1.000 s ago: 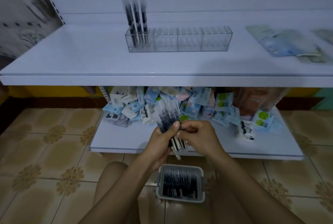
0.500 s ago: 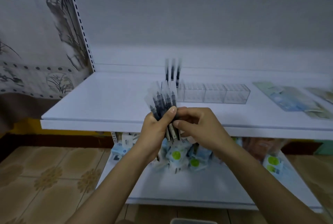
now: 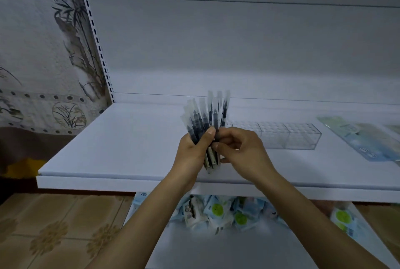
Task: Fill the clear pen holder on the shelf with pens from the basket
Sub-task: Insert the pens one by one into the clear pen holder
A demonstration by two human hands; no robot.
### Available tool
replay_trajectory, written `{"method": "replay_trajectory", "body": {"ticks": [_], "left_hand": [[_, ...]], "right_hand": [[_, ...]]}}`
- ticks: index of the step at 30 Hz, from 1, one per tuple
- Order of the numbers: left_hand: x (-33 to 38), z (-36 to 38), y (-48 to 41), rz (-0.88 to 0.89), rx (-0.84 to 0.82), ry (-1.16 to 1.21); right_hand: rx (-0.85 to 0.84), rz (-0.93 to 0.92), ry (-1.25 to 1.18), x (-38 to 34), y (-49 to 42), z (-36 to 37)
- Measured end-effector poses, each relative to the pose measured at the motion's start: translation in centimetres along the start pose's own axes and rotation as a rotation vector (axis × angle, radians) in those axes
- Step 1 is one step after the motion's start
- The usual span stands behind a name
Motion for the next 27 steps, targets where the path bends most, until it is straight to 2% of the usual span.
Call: {"method": "replay_trajectory", "body": {"ticks": [4,10,22,27], "left_hand": [[0.4,-0.3,-1.5,0.054,0.057,-0.038],[0.6,-0.6,-2.2,0.098,0.142,0.055],[-1.5,0.5,-1.8,0.158,0.211,0.019],[-1.4,0.2,-2.1,0.172,0.260,-0.005]], "right_hand": [[-0.017,-0.012,0.077,0.3,-1.9,-0.2],[0.142,-0.045,0.021,0.7,-4.0,-2.9],[0.135,-0.130,-0.044,1.4,-4.7,-3.4],[0.193,-0.194,-0.048,0.8,-5.5,-3.9]]}}
Point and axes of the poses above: each hand's wrist, its own y-axis away from the middle knuckle, its own z-axis out of the palm, x = y × z, the point moved 7 cm from there along -y, towards the middle knuckle, and after that the axes turned 7 degrees about -z, right-handed, at the moved point
